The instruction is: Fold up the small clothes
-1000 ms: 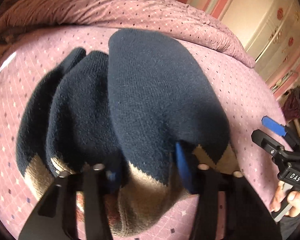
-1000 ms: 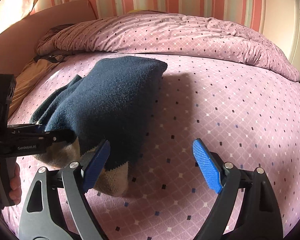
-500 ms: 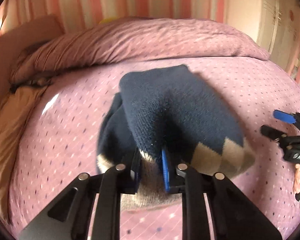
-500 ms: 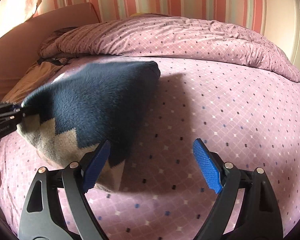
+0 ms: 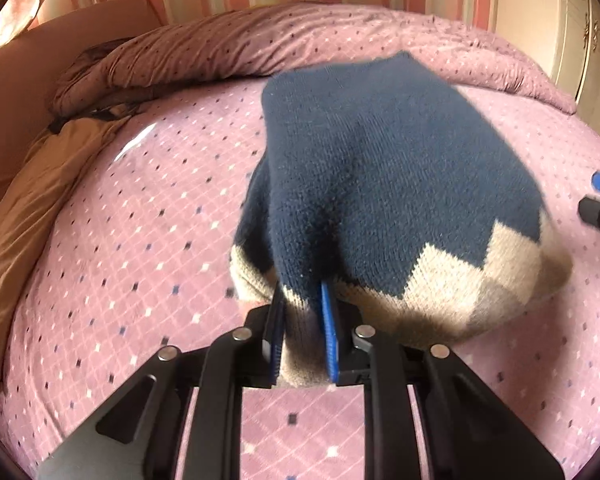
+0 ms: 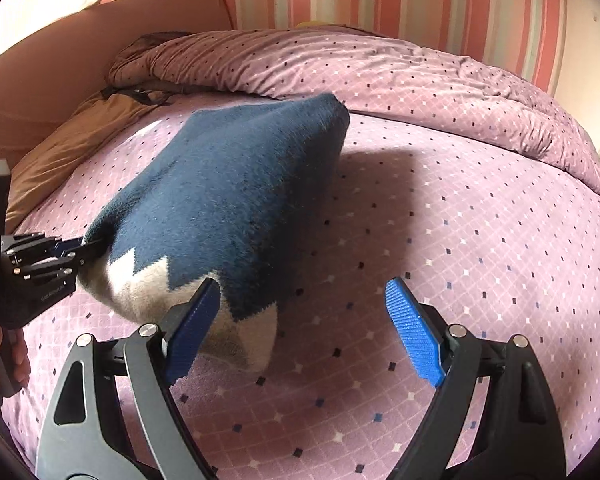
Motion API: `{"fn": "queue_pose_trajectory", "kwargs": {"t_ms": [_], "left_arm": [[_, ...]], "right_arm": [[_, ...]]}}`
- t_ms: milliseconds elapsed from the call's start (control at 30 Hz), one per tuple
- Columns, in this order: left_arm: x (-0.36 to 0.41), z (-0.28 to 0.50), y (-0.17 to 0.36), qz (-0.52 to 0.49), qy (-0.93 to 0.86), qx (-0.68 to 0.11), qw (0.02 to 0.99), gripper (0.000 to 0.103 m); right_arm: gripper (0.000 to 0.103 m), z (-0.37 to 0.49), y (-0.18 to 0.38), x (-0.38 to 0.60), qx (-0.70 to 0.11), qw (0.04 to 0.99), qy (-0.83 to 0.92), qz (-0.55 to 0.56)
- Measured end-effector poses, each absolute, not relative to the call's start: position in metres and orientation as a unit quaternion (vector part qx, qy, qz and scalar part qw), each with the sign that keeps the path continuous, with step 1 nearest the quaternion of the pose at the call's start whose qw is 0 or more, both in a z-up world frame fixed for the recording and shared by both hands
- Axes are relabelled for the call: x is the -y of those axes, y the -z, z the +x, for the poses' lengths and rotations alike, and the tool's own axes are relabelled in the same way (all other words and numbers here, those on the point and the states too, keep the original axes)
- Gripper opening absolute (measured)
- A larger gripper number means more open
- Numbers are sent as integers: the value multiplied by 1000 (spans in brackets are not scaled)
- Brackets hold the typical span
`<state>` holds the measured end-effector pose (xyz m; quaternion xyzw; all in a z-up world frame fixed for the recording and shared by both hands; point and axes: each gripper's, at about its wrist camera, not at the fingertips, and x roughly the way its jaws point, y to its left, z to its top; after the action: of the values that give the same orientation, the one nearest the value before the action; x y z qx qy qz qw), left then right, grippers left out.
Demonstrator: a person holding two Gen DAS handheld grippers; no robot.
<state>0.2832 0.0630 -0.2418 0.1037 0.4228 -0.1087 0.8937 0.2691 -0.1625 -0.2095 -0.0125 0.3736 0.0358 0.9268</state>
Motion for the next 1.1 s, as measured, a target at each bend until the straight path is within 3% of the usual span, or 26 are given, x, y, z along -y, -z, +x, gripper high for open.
{"fn": "queue_pose_trajectory", "kwargs": {"t_ms": [500,633,700,733,767,1100], "left_arm": [[-50,309,250,110,87,-439,888,21],[-51,310,245,110,83,-442,886,35],[-54,313,242,108,68,-443,888,54],[-57,313,241,105,60,-442,889,71],[-62,315,239,98,57,-443,889,77],[-72,324,219,90,49,-437,894,98]], "right_arm": [[86,275,208,173,-385,923,-16,-11],[88,274,204,176,-379,925,-16,-7],[88,274,204,176,-378,926,-16,-9],[88,275,204,176,-379,925,-16,-9],[88,275,204,177,-380,925,-17,-8],[90,274,204,188,-378,926,-10,-6]]}}
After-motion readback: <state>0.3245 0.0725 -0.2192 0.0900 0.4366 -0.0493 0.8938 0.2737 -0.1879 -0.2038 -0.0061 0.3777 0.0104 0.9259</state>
